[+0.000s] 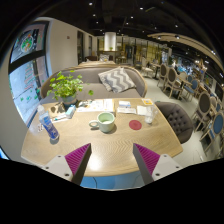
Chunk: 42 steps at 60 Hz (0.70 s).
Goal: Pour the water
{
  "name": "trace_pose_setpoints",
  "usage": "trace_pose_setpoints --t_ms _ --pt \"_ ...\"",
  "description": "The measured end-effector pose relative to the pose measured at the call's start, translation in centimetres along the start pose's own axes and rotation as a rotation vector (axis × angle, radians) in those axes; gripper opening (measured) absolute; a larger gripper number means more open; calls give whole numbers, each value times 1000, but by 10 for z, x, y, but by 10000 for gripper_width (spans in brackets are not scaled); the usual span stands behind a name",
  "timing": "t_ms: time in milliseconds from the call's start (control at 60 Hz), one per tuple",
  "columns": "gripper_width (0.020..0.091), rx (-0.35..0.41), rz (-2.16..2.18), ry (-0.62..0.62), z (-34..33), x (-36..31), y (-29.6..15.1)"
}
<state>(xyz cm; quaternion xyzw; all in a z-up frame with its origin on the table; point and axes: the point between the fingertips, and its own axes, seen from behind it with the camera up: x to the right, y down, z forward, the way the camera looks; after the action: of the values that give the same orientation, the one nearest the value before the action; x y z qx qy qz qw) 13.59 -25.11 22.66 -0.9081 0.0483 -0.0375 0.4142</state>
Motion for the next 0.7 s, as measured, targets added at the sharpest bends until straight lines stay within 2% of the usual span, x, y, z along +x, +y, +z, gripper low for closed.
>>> trace_pose_setpoints --t_ms 250,417,567,700 --pt "857 8 -9 51 -2 -34 7" --pt "854 3 -38 76 -4 -60 26" --pt "853 10 -54 31 -3 -109 47" --pt "852 33 -61 -56 5 -179 59"
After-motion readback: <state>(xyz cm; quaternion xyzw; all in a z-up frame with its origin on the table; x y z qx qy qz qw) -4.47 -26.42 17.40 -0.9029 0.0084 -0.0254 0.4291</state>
